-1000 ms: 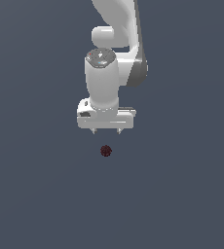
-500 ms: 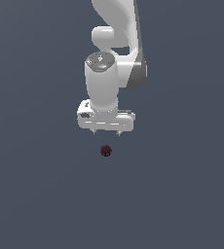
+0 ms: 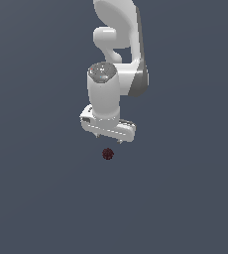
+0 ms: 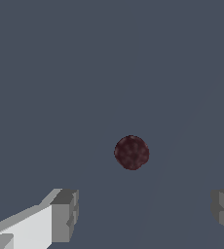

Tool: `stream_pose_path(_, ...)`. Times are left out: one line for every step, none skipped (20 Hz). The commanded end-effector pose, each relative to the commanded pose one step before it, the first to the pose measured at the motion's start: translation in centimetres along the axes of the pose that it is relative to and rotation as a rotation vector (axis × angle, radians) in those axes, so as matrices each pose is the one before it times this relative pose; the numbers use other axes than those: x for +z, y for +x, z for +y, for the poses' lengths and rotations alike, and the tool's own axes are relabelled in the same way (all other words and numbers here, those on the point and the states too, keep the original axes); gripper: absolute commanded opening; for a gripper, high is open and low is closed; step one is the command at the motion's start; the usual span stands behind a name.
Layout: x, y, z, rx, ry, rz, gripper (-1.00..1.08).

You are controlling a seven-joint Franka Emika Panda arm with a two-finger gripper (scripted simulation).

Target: Pick up the object and move it to a goal position.

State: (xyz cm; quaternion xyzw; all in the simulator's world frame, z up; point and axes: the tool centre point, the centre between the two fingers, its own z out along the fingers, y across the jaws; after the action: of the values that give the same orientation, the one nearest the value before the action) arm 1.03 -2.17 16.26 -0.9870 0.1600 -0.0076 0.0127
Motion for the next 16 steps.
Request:
stream_pose_path(0.672, 0.033, 0.024, 0.07006, -0.00016, -0.00218, 1.00)
stream_pose_path(0.267, 0.015, 0.012, 0.02805, -0.00019, -0.00077, 1.00)
stream_pose_path(0.266, 0.015, 0.013, 0.02805, -0.00026, -0.00073, 1.00)
stream_pose_path(0.266, 0.015, 0.014, 0.02805, -0.00033, -0.00068, 1.00)
stream_pose_path(0.265, 0.015, 0.014, 0.02804, -0.00040, -0.00063, 1.00)
stream_pose_path(0.265, 0.015, 0.016, 0.02805, -0.00047, -0.00057, 1.00)
stream_pose_path(0.264, 0.015, 0.017, 0.02804, -0.00053, -0.00051, 1.00)
stream_pose_path(0.263, 0.016, 0.018, 0.02804, -0.00059, -0.00045, 1.00)
stream_pose_path(0.263, 0.016, 0.018, 0.02803, -0.00064, -0.00039, 1.00)
stream_pose_path(0.262, 0.016, 0.019, 0.02803, -0.00069, -0.00032, 1.00)
stream_pose_path(0.261, 0.017, 0.020, 0.02803, -0.00074, -0.00025, 1.00)
stream_pose_path(0.261, 0.017, 0.021, 0.02802, -0.00079, -0.00018, 1.00)
stream_pose_path(0.260, 0.018, 0.022, 0.02801, -0.00083, -0.00011, 1.00)
stream_pose_path(0.259, 0.019, 0.023, 0.02802, -0.00087, -0.00003, 1.00)
stream_pose_path(0.259, 0.020, 0.023, 0.02800, -0.00090, 0.00005, 1.00)
stream_pose_path(0.258, 0.020, 0.024, 0.02799, -0.00093, 0.00013, 1.00)
